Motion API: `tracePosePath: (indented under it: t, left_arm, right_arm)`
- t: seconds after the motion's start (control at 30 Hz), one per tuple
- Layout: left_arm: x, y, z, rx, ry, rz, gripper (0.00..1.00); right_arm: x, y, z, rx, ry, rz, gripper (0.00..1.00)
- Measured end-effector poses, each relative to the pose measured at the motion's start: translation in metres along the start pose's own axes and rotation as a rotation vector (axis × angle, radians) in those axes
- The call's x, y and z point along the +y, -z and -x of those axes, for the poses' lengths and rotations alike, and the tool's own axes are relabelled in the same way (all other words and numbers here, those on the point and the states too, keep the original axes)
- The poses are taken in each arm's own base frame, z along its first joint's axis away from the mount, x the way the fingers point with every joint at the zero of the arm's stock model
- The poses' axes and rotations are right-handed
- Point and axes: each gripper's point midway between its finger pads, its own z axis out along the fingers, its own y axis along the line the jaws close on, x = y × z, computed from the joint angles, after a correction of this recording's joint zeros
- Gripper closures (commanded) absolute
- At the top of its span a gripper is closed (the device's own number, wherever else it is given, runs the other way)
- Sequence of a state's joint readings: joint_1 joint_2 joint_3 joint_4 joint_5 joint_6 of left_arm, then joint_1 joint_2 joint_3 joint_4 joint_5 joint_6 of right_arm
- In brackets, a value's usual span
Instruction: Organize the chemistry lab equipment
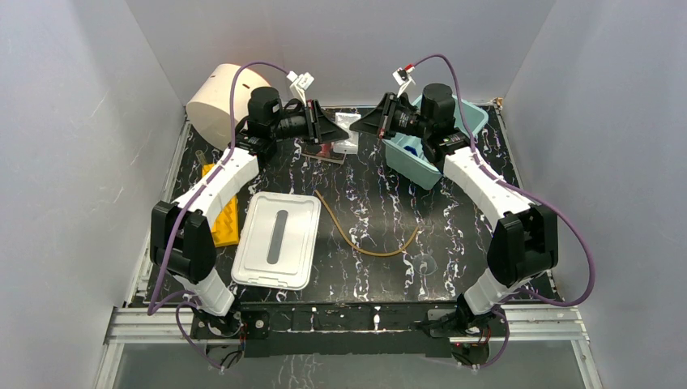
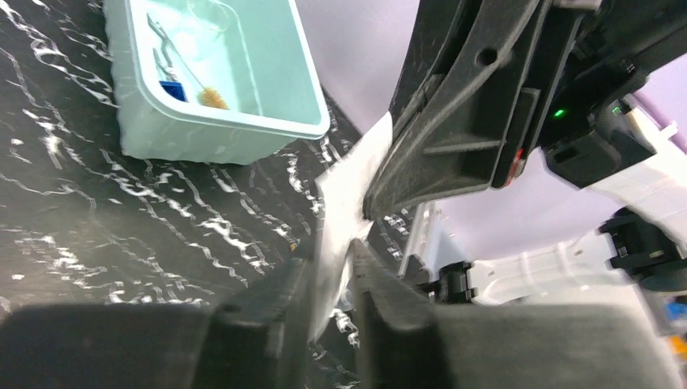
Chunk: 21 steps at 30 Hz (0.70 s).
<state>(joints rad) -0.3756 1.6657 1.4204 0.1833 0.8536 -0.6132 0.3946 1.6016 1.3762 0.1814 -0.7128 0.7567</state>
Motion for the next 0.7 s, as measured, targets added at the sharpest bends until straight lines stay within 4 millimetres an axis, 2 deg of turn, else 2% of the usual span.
tracePosePath:
  t: [0.07,0.13,0.27,0.4,0.53,0.7]
  left_arm:
    - [0.001,0.0,0.001,-0.002,0.0,0.007,0.49]
    - [0.005,0.0,0.001,-0.007,0.0,0.028,0.37]
    - [0.017,0.002,0.005,-0.024,0.009,0.097,0.27]
    - [0.037,0.009,0.009,-0.046,0.018,0.194,0.22]
    - [0.059,0.018,0.011,-0.059,0.02,0.302,0.2]
    - [0.077,0.027,0.007,-0.05,0.021,0.394,0.19]
  right_arm:
    - [-0.002,-0.001,0.001,-0.008,0.0,-0.009,1.0]
    - [-0.005,-0.001,0.003,-0.02,0.006,-0.023,1.0]
    - [-0.017,-0.001,0.006,-0.042,0.022,-0.083,1.0]
    - [-0.04,0.003,0.015,-0.071,0.064,-0.215,1.0]
    - [-0.065,0.017,0.043,-0.144,0.168,-0.401,1.0]
    - [-0.106,0.057,0.085,-0.261,0.275,-0.729,1.0]
